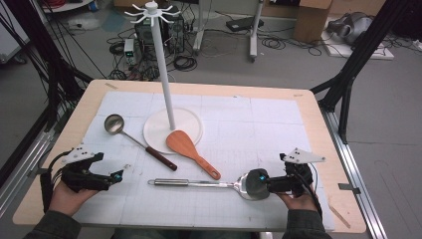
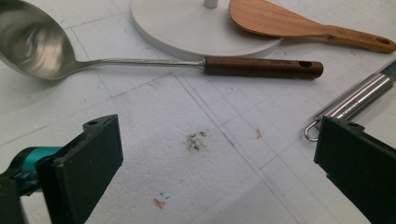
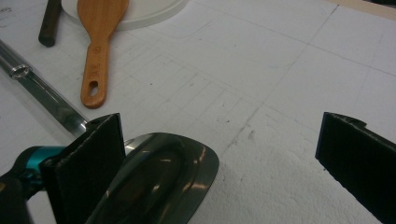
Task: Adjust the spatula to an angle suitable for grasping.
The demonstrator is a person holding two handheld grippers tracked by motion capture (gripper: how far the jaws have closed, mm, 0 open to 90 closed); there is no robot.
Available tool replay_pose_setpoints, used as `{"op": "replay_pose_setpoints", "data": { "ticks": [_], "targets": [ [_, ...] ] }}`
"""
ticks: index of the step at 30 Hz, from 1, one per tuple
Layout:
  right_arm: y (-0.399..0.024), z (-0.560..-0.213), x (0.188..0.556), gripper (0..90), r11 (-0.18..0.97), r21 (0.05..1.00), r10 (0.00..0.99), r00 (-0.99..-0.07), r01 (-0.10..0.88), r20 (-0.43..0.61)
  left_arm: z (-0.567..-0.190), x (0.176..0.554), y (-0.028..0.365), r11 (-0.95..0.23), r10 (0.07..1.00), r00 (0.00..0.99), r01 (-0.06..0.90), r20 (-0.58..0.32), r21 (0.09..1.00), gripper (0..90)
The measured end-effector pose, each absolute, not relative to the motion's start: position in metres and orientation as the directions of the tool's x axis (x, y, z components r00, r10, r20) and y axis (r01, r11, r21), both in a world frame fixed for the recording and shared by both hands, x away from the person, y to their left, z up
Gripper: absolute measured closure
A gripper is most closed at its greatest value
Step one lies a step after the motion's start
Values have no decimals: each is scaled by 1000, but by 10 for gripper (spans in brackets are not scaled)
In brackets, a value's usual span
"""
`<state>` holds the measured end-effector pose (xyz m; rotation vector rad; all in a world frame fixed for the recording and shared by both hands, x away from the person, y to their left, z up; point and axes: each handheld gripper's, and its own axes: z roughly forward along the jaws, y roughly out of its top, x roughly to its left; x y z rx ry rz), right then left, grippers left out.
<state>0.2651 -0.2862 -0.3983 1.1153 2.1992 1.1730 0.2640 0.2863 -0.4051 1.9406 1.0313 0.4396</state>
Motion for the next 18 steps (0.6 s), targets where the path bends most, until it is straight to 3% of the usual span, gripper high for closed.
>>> {"op": "replay_pose_setpoints", "data": {
  "ticks": [18],
  "targets": [
    [-287,-400,267,3,331,825,802,-597,458,10,-406,266,284,-279,789,608,491,-95,825,18]
  ]
}}
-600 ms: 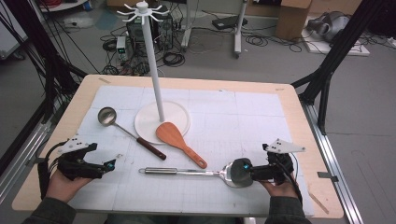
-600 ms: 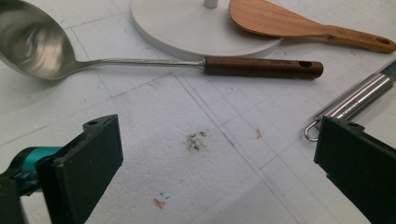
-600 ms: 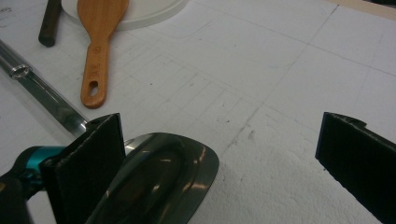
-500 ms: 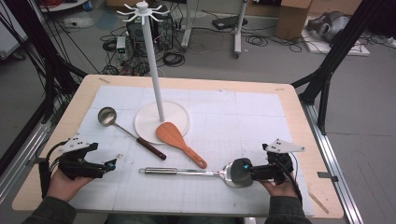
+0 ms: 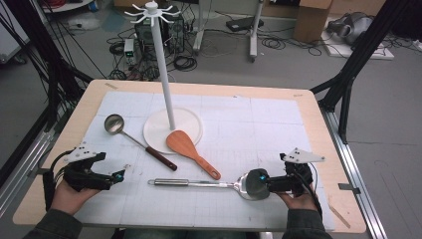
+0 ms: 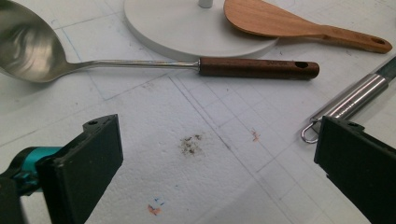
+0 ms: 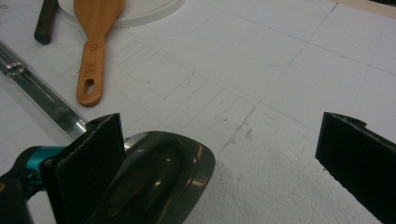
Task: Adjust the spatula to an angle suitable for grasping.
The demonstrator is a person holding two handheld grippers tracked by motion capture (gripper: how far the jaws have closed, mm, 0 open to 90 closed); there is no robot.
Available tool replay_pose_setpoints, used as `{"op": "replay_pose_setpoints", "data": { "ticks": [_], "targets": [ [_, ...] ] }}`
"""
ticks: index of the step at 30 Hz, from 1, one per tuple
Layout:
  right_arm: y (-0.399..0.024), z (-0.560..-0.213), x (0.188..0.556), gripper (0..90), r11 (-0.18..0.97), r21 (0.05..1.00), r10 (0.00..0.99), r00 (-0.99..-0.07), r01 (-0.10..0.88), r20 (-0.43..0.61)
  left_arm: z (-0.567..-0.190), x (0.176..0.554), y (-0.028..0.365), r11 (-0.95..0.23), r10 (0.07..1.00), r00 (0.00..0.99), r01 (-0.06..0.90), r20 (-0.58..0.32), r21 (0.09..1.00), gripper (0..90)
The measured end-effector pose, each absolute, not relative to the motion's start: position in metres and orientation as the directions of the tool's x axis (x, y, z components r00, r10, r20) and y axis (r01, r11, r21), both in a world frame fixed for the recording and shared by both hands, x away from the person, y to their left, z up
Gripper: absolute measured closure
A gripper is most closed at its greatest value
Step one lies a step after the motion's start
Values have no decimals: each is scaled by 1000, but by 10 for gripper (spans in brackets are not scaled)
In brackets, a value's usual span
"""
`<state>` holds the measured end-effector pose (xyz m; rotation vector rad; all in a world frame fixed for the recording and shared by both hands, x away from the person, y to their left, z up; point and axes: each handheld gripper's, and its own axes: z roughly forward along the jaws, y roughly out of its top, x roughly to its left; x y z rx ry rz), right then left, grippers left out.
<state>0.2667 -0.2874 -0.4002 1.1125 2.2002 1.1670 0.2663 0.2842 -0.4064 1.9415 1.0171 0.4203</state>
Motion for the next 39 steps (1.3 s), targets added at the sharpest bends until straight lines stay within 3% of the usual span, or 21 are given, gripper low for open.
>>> {"op": "replay_pose_setpoints", "data": {
  "ticks": [15,26,39],
  "targets": [
    [-276,-389,270,4,335,845,764,-645,417,15,-407,266,281,-283,780,618,489,-99,825,17],
    [-225,-373,292,4,407,832,637,-770,377,37,-406,267,278,-289,766,635,479,-100,829,17],
    [-163,-378,303,8,558,766,466,-884,319,29,-407,273,267,-305,738,666,466,-103,831,17]
  ]
}}
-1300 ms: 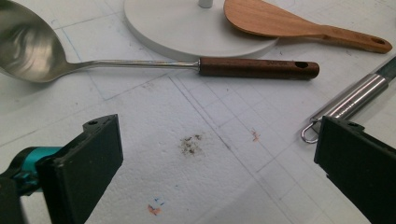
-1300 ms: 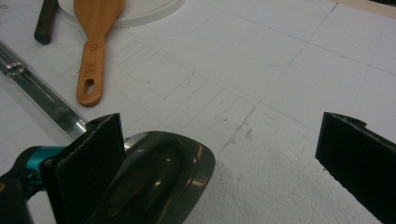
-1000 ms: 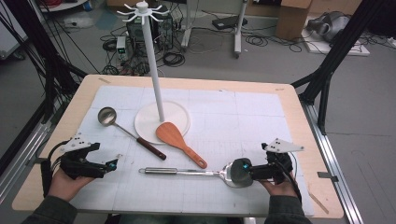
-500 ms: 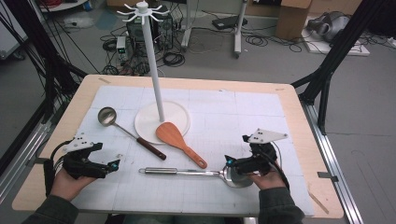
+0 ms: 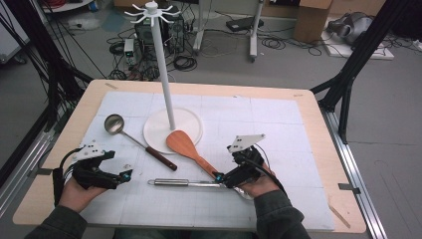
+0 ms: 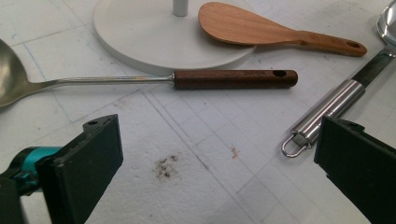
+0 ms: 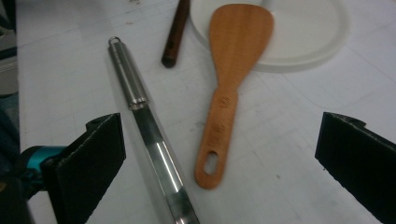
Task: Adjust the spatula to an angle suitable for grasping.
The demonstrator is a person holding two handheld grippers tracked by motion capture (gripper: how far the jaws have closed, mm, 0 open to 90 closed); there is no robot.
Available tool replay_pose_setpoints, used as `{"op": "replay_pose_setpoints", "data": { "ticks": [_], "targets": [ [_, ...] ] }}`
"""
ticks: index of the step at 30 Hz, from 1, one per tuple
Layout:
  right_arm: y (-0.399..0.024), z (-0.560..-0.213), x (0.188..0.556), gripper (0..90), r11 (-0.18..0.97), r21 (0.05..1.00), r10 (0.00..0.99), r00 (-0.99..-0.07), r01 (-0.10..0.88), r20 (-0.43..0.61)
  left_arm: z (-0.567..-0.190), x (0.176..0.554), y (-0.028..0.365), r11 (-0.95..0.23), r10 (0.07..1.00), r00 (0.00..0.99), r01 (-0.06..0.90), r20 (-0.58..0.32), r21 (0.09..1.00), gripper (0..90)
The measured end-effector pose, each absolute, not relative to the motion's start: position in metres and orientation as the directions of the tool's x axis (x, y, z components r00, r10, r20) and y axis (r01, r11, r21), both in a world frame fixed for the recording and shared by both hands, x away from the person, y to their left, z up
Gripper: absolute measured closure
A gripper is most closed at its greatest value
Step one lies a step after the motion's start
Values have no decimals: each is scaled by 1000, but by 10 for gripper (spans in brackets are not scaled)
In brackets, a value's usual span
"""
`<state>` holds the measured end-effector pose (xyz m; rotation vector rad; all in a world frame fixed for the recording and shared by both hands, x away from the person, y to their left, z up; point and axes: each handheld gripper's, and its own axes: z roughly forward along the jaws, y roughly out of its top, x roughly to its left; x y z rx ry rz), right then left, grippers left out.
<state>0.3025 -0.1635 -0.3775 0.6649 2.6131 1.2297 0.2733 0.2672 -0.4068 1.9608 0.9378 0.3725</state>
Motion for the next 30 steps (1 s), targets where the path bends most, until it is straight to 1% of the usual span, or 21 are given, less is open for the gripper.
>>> {"op": "replay_pose_setpoints", "data": {
  "ticks": [1,4,6,9,12,13,14,15,18,21,22,25,26,28,29,30],
  "targets": [
    [-155,-380,304,69,584,755,427,-904,297,26,-407,272,267,-306,738,667,466,-102,830,17],
    [-143,-384,308,73,609,746,383,-924,268,18,-405,272,269,-294,743,661,463,-105,836,17],
    [-138,-386,309,72,620,740,384,-923,261,4,-406,274,269,-293,742,662,463,-106,837,18],
    [-131,-389,310,73,629,736,350,-937,251,20,-407,275,267,-296,739,665,466,-109,834,17],
    [-129,-390,310,73,636,730,350,-937,253,19,-407,276,267,-298,736,668,464,-108,834,17],
    [-128,-391,311,137,637,726,347,-937,261,32,-407,276,268,-296,737,667,464,-110,835,17],
    [-128,-391,311,137,637,726,347,-937,261,32,-407,276,268,-296,737,667,464,-110,835,18],
    [-127,-393,313,155,636,725,346,-938,263,37,-406,275,268,-296,740,665,464,-107,835,17],
    [-125,-394,314,164,636,723,353,-935,271,39,-406,275,268,-297,739,665,463,-106,835,17],
    [-121,-397,314,172,645,718,340,-940,262,38,-406,274,268,-299,740,665,463,-105,834,17],
    [-118,-399,313,212,656,708,320,-946,262,54,-406,274,268,-299,740,665,461,-102,836,17],
    [-115,-401,312,235,668,699,301,-952,257,63,-406,274,268,-298,741,664,460,-102,836,17],
    [-113,-402,311,274,681,688,285,-956,250,65,-406,274,267,-298,743,662,461,-100,836,17],
    [-111,-404,311,289,686,686,274,-959,245,68,-406,274,267,-300,743,662,460,-97,836,17],
    [-109,-406,310,315,701,671,260,-963,239,72,-406,274,268,-301,743,663,459,-97,836,17],
    [-109,-407,310,323,705,669,257,-964,236,69,-406,274,268,-298,743,662,460,-99,837,17]
  ]
}}
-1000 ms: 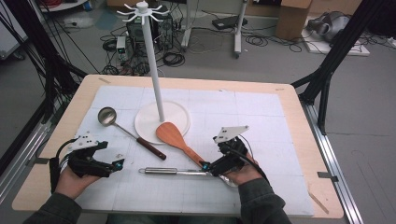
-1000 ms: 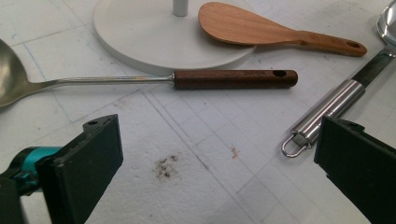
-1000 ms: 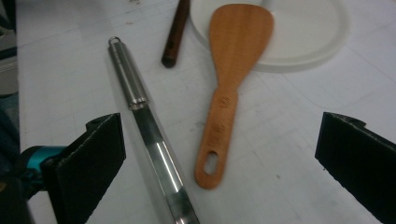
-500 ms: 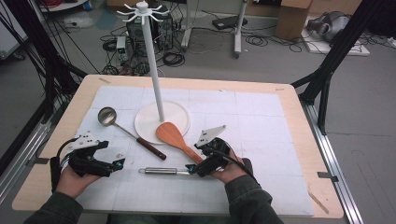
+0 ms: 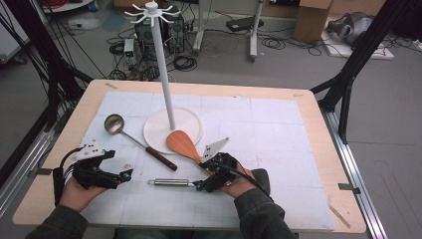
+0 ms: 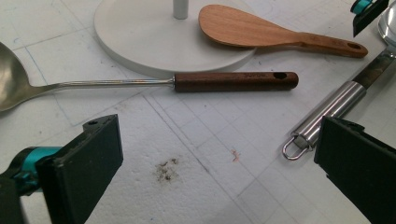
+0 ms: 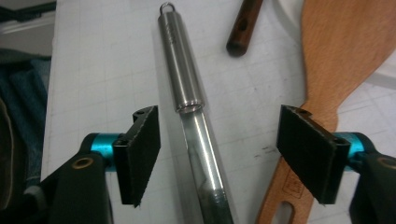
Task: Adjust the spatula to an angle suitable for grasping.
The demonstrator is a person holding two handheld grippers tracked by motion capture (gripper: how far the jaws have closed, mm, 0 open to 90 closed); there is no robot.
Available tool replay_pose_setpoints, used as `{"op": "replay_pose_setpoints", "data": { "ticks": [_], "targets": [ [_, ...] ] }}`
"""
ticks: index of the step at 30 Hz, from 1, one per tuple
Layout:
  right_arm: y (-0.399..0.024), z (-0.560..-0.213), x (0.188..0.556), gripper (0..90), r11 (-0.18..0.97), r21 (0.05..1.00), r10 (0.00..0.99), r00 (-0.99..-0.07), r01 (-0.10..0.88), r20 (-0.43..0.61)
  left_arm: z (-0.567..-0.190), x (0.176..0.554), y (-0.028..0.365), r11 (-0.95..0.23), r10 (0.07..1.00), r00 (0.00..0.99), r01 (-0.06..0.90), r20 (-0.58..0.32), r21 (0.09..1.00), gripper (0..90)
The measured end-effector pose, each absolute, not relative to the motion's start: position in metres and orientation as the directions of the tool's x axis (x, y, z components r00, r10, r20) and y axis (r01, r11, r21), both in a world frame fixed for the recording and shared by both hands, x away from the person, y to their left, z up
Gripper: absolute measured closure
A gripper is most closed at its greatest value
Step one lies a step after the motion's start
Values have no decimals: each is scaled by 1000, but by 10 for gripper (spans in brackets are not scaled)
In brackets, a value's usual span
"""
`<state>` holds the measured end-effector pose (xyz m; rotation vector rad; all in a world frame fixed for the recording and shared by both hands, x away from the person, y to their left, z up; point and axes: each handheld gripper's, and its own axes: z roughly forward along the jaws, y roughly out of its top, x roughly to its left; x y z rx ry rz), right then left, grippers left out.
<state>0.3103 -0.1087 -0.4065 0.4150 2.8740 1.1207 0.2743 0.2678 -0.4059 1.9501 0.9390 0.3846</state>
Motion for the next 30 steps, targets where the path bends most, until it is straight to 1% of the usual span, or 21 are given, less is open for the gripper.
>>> {"op": "replay_pose_setpoints", "data": {
  "ticks": [6,13,15,16,17,18,19,22,25,30],
  "targets": [
    [-105,-410,312,398,725,652,236,-970,221,67,-406,275,268,-300,742,663,461,-99,835,17],
    [-100,-417,312,511,772,608,188,-980,186,61,-406,275,267,-306,738,667,465,-102,831,17],
    [-99,-419,313,538,784,592,184,-981,185,64,-407,275,267,-305,738,667,465,-103,831,17],
    [-99,-419,313,538,784,592,184,-981,185,64,-407,275,267,-305,738,667,465,-103,831,17],
    [-98,-420,313,562,793,582,176,-982,181,65,-407,275,267,-304,738,667,466,-104,831,17],
    [-98,-420,313,562,793,582,176,-982,181,65,-407,275,267,-304,738,667,466,-104,831,17],
    [-98,-421,314,587,799,576,167,-984,174,65,-407,275,266,-304,737,667,467,-105,830,17],
    [-97,-422,314,601,803,572,162,-985,168,63,-407,275,266,-301,738,666,467,-107,831,17],
    [-95,-424,315,643,815,560,141,-989,147,55,-407,275,266,-302,737,667,467,-107,831,17],
    [-93,-425,315,659,825,551,123,-991,127,44,-407,276,267,-306,734,670,469,-108,828,17]
  ]
}}
